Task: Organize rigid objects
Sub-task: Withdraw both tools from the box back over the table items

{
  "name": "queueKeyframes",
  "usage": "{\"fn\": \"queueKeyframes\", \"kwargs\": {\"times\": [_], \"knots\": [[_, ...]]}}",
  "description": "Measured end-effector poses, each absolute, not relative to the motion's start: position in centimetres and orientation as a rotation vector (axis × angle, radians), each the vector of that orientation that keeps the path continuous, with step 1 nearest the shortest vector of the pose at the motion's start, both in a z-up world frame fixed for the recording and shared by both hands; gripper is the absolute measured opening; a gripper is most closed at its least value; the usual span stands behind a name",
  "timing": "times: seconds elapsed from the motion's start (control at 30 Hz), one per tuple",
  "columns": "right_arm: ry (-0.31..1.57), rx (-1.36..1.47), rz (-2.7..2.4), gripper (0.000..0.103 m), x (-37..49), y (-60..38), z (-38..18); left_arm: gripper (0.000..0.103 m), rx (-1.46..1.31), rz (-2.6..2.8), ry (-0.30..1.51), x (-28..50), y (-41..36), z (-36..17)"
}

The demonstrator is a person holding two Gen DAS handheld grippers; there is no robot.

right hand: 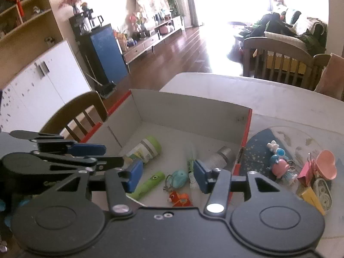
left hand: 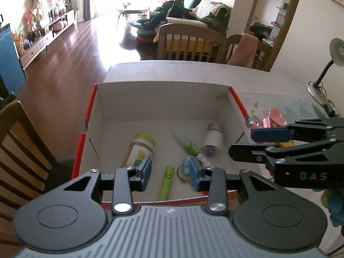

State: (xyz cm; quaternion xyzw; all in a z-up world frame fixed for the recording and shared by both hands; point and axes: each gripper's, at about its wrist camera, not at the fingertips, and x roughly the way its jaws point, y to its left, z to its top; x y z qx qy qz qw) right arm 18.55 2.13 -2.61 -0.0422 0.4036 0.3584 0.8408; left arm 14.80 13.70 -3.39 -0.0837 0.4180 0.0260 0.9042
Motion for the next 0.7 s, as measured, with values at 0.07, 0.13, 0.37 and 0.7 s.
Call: {"fn": "queueKeyframes", "kwargs": {"times": [0.07,0.13,0.37,0.7], "knots": [[0.838,-0.076,0.759,0.052,18.2,1.6,-2.2,0.04,-0.165,0.054,0.853,14.7,13.3,-3.0],[0.827,-0.062,0.761,0.057,17.9,1.1,-1.9,0.041,-0.159,0.054,0.845,14.7,12.9,-2.6],[0.779,-0.028,0.758,0.063,17.1,-0.9,-0.9,0.042,-0.137,0.041,0.828,14.6,11.2,-1.5],[0.739,0.013,0.743,0.073,15.9,-4.1,-0.5,0.062,-0.111,0.019,0.793,14.4,8.5,-0.2]]}}
